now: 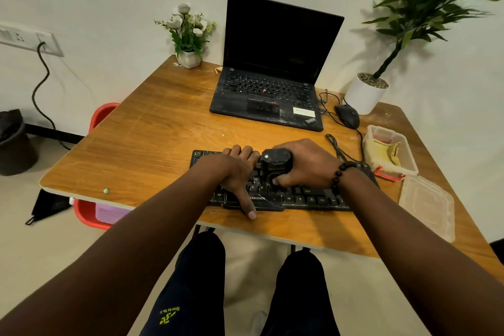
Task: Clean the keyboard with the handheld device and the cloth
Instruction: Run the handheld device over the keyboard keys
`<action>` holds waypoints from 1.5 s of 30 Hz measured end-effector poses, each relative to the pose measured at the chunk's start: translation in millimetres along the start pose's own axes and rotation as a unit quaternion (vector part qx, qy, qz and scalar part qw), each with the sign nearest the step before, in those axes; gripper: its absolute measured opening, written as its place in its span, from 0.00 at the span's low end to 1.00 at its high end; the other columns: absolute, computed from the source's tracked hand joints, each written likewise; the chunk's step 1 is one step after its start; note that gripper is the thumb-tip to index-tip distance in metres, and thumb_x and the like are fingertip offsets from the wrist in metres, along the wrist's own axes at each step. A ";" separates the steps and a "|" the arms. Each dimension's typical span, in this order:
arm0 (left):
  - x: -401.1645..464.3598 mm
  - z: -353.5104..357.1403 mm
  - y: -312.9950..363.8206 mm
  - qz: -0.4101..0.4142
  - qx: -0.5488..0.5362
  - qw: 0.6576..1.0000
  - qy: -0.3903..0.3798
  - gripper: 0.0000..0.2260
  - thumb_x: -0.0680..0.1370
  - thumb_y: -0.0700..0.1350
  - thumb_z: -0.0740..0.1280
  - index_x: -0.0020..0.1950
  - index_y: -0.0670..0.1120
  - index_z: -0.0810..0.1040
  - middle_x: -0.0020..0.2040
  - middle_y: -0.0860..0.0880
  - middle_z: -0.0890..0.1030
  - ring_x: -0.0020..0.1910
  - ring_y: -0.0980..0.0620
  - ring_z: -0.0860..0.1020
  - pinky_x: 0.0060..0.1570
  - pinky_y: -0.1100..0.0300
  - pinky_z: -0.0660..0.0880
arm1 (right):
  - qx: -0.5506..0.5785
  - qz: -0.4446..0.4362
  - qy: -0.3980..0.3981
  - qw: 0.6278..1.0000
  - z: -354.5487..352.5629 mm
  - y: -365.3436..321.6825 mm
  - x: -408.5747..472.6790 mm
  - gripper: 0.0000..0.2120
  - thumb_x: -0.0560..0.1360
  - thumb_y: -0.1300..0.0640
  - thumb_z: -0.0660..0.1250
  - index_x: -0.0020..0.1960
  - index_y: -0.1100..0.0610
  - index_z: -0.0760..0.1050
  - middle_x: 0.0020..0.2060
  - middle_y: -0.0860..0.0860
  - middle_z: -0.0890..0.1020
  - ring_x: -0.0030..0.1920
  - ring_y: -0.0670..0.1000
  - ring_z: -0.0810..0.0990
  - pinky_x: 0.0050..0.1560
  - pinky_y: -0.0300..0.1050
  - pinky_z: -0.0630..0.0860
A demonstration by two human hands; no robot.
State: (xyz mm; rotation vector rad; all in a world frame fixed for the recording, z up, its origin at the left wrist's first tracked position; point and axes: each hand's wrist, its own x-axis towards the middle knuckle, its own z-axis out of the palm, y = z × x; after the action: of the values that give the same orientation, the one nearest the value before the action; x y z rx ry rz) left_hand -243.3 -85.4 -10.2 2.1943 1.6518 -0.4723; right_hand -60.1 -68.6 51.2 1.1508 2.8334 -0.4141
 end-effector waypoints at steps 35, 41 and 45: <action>-5.9 -1.3 3.7 -0.002 -0.003 1.000 -0.005 0.67 0.57 0.73 0.76 0.81 0.48 0.42 0.79 0.47 0.47 0.78 0.40 0.50 0.75 0.38 0.57 | 0.031 0.061 0.112 0.991 7.9 14.9 14.0 0.15 0.68 0.53 0.75 0.51 0.54 0.76 0.45 0.47 0.80 0.47 0.48 0.78 0.44 0.39 0.74; -4.9 -1.1 2.5 -0.005 -0.011 1.000 -0.009 0.68 0.56 0.74 0.76 0.81 0.49 0.41 0.80 0.48 0.45 0.78 0.40 0.48 0.75 0.37 0.56 | 0.058 0.059 0.085 0.993 9.0 19.3 15.4 0.16 0.68 0.52 0.76 0.53 0.54 0.77 0.46 0.47 0.81 0.48 0.48 0.78 0.44 0.37 0.73; -4.3 -0.2 3.1 -0.009 -0.008 1.000 -0.012 0.69 0.56 0.74 0.76 0.81 0.48 0.39 0.80 0.48 0.43 0.78 0.40 0.46 0.76 0.37 0.56 | 0.107 0.074 0.076 0.989 2.8 22.3 19.7 0.19 0.67 0.50 0.76 0.55 0.55 0.76 0.48 0.48 0.81 0.48 0.48 0.78 0.49 0.43 0.76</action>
State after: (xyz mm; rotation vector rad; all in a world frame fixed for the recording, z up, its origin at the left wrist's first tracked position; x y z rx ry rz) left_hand -241.5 -89.7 -7.8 2.1555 1.6586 -0.4880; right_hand -59.0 -40.7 40.6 1.4798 2.8584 -0.6595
